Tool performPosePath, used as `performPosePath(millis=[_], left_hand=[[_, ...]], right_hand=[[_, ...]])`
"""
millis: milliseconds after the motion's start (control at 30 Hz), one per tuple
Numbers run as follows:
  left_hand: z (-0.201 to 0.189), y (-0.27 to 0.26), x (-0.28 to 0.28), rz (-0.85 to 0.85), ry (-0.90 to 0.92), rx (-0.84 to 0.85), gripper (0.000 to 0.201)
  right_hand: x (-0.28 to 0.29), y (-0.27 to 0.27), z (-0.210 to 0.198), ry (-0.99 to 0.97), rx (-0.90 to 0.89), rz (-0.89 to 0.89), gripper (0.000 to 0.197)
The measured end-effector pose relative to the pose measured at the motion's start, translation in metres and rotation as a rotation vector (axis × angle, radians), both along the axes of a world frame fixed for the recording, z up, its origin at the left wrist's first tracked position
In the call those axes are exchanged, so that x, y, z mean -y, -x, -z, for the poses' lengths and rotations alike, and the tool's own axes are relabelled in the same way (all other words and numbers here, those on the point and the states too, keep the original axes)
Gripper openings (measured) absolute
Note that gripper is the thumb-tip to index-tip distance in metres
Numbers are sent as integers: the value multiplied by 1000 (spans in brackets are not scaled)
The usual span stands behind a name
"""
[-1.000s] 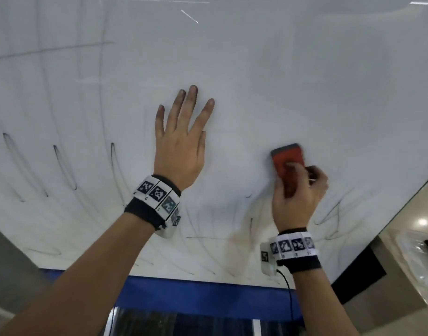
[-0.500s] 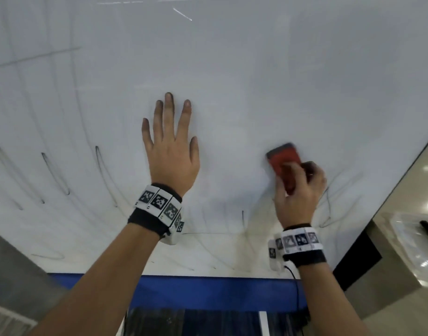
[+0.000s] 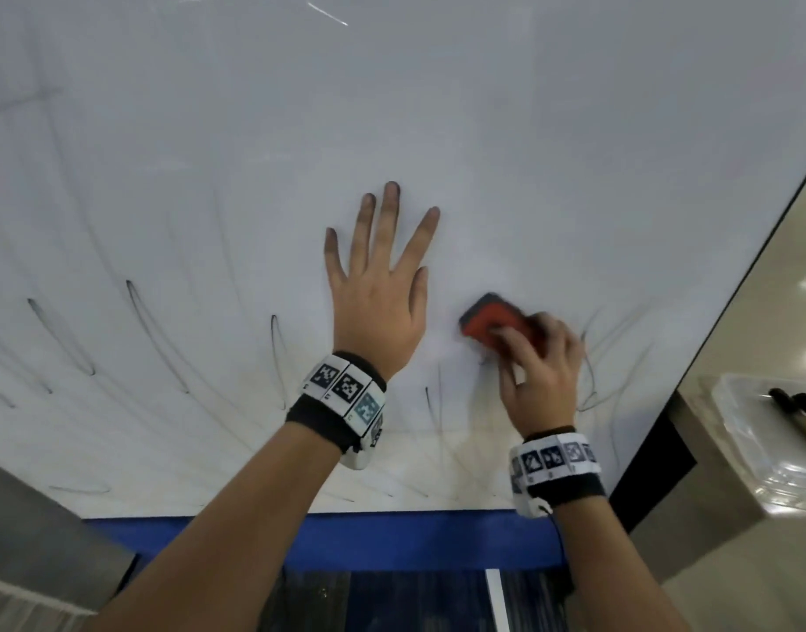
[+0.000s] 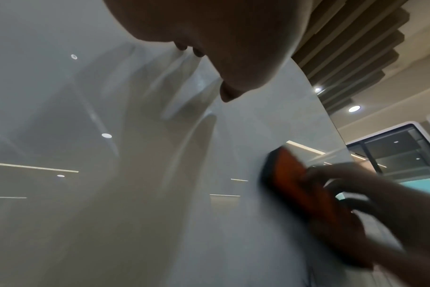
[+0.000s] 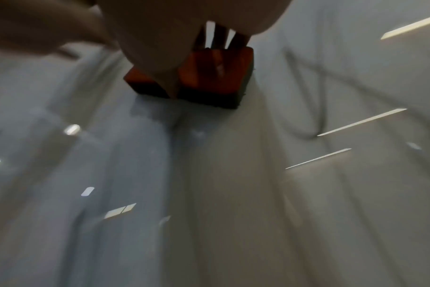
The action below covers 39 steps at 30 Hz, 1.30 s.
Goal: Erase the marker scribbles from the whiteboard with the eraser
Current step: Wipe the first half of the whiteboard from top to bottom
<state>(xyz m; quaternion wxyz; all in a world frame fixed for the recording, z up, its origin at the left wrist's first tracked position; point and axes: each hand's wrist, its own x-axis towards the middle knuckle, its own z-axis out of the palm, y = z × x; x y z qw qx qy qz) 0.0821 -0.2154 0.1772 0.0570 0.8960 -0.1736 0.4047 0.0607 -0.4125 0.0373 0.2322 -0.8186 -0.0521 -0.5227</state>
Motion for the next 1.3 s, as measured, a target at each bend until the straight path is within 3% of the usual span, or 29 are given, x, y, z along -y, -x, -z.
performPosePath(millis=[100, 167, 267, 367, 433, 500, 667, 733, 833, 933, 1000, 1033, 1167, 1233, 1300], left_hand=[[3, -2, -5, 0, -13, 9, 60], [6, -2, -2, -7, -5, 12, 60], [11, -1, 9, -18, 47, -10, 60], [16, -1, 18, -46, 66, -17, 62], [19, -1, 19, -53, 72, -12, 62], [21, -1, 19, -51, 79, -10, 62], [27, 0, 15, -51, 64, -26, 63], [30, 0, 13, -47, 57, -33, 65], [33, 0, 14, -56, 54, -51, 70], [36, -2, 16, -67, 54, -56, 72], [38, -4, 14, -59, 51, -49, 72], [39, -5, 13, -52, 49, -44, 72], [43, -4, 18, -51, 79, -41, 73], [45, -1, 29, -49, 141, -68, 76], [47, 1, 37, -46, 190, -86, 79]], right_hand=[[49, 1, -31, -522, 157, 145, 37], [53, -7, -37, -741, 226, 196, 41], [3, -10, -7, -630, 157, 142, 41], [-36, 7, 45, -154, -81, -45, 37], [-16, 10, 56, 13, -151, -83, 37], [15, 9, 40, -100, -117, -46, 36], [103, 4, 7, -712, 117, 230, 41], [109, 0, 6, -871, 161, 277, 45], [56, -6, 8, -792, 150, 246, 42], [-6, 7, 29, -364, -66, 10, 40], [13, 15, 40, -139, -132, -19, 41], [38, 16, 42, -178, -117, 19, 40], [132, 19, 36, -757, -10, 298, 42], [129, 15, 32, -858, 14, 315, 42], [94, 11, 30, -816, 15, 265, 40]])
